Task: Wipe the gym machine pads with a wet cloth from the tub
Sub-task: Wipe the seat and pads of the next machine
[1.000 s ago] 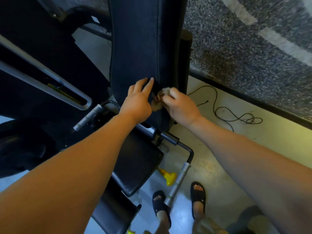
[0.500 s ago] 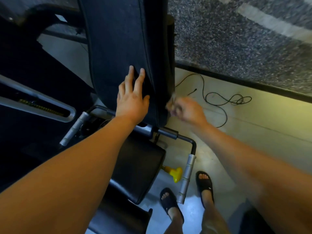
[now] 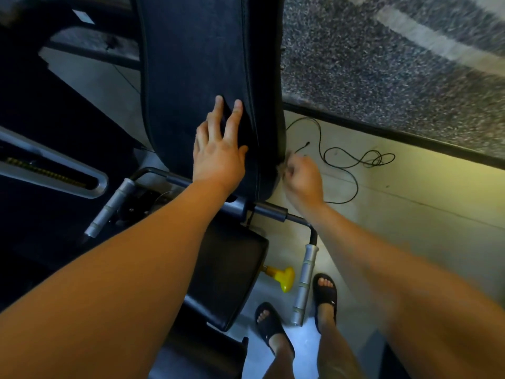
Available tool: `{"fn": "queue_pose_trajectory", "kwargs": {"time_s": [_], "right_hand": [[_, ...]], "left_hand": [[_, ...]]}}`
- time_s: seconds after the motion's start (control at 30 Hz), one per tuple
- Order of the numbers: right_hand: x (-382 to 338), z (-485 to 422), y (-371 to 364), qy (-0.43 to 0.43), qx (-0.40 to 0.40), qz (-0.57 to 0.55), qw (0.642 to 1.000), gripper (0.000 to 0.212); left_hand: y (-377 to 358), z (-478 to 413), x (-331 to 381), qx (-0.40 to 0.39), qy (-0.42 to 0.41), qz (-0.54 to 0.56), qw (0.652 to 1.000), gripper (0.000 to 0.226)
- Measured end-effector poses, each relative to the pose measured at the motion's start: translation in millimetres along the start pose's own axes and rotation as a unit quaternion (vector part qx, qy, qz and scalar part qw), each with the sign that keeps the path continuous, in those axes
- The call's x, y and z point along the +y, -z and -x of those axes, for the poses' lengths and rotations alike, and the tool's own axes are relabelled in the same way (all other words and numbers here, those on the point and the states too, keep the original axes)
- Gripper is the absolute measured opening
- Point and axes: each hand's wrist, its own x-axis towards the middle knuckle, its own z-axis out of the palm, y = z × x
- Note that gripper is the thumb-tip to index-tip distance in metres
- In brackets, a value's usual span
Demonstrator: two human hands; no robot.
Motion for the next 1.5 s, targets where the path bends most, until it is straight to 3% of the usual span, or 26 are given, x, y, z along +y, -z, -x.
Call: {"fn": "queue_pose_trajectory", "kwargs": {"time_s": [0.07, 0.17, 0.3, 0.43, 0.5, 0.67, 0.8, 0.87, 1.0, 1.17, 1.3, 1.4, 1.5], "right_hand": [[20.0, 18.4, -8.7, -0.047, -0.044, -0.042, 0.997, 0.024], [-5.4, 2.8, 1.5, -0.090, 0.078, -0.112, 0.987, 0.023], [-76.1, -32.9, 32.0, 0.043, 0.210, -0.133, 0.968, 0.023], [-78.9, -25.2, 13.4, 0.099, 0.247, -0.056, 0.962, 0.010], [-63.8, -10.4, 3.3, 0.096, 0.234, -0.037, 0.967, 0.010], [-47.3, 10.8, 17.4, 0.097, 0.098, 0.027, 0.990, 0.017], [-87.2, -31.6, 49.8, 0.183, 0.181, -0.032, 0.966, 0.031], [-100.7, -49.6, 49.5, 0.242, 0.190, 0.007, 0.952, 0.023], [-67.4, -35.5, 22.2, 0.278, 0.162, 0.105, 0.941, 0.014], [-34.2, 2.7, 12.0, 0.279, 0.048, 0.125, 0.951, 0.012], [-79.5, -21.7, 38.3, 0.246, 0.140, 0.051, 0.958, 0.029], [-87.2, -37.5, 36.9, 0.265, 0.167, 0.071, 0.947, 0.016], [-51.8, -12.0, 11.3, 0.274, 0.143, 0.094, 0.946, 0.008]], "left_hand": [[-1.0, -1.1, -2.1, -0.001, -0.005, -0.004, 1.000, 0.088], [-0.8, -1.1, -5.1, 0.002, -0.013, -0.019, 1.000, 0.088], [0.0, -2.0, -5.4, -0.001, -0.015, -0.015, 1.000, 0.088], [2.2, -4.1, -11.8, -0.003, -0.026, -0.030, 0.999, 0.088], [1.2, -4.8, -13.7, -0.002, -0.033, -0.039, 0.999, 0.088], [5.2, -3.0, -9.1, -0.008, -0.023, -0.036, 0.999, 0.087], [7.0, -0.8, -6.5, -0.006, -0.016, -0.024, 1.000, 0.087], [6.8, -0.2, -7.5, -0.006, -0.017, -0.018, 1.000, 0.087], [5.6, -3.6, -15.2, -0.008, -0.031, -0.018, 0.999, 0.086], [5.2, -4.0, -16.1, -0.009, -0.036, -0.045, 0.998, 0.085], [4.8, 2.5, -9.1, 0.008, -0.040, 0.009, 0.999, 0.085], [3.4, 12.6, -11.0, 0.025, -0.044, 0.045, 0.998, 0.081], [0.2, 24.3, -16.0, 0.063, -0.029, 0.057, 0.996, 0.075]]}}
